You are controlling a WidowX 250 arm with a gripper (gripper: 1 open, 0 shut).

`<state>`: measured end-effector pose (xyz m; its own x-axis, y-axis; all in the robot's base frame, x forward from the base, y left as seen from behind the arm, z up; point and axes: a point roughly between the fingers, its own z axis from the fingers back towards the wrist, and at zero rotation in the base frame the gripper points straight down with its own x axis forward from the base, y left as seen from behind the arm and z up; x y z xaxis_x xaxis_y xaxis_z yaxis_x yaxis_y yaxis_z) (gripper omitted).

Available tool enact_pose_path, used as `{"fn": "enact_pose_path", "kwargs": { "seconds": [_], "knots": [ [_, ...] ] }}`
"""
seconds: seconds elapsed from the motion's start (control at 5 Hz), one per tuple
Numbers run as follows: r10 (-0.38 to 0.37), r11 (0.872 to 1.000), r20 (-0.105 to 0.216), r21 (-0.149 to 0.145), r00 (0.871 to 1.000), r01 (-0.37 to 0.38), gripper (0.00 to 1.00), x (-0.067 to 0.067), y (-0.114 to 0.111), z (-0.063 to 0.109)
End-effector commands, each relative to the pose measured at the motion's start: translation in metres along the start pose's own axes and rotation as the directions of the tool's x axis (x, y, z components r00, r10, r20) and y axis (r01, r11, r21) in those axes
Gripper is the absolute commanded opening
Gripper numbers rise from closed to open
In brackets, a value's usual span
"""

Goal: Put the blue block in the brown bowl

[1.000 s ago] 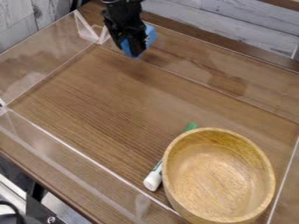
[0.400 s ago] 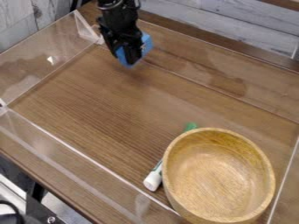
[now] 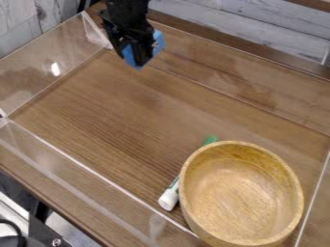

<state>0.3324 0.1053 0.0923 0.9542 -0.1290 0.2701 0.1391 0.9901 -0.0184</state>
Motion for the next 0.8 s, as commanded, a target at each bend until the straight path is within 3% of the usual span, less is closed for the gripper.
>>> {"fn": "enact_pose_path", "kwargs": {
  "seconds": [0.0, 0.6],
  "knots": [
    [-0.023, 0.999, 0.062, 0.035, 0.998, 0.021, 0.00, 0.005, -0.017, 0.030],
    [-0.040, 0.999, 0.063, 0.030, 0.997, 0.039, 0.00, -0.020, -0.072, 0.051]
  ]
}}
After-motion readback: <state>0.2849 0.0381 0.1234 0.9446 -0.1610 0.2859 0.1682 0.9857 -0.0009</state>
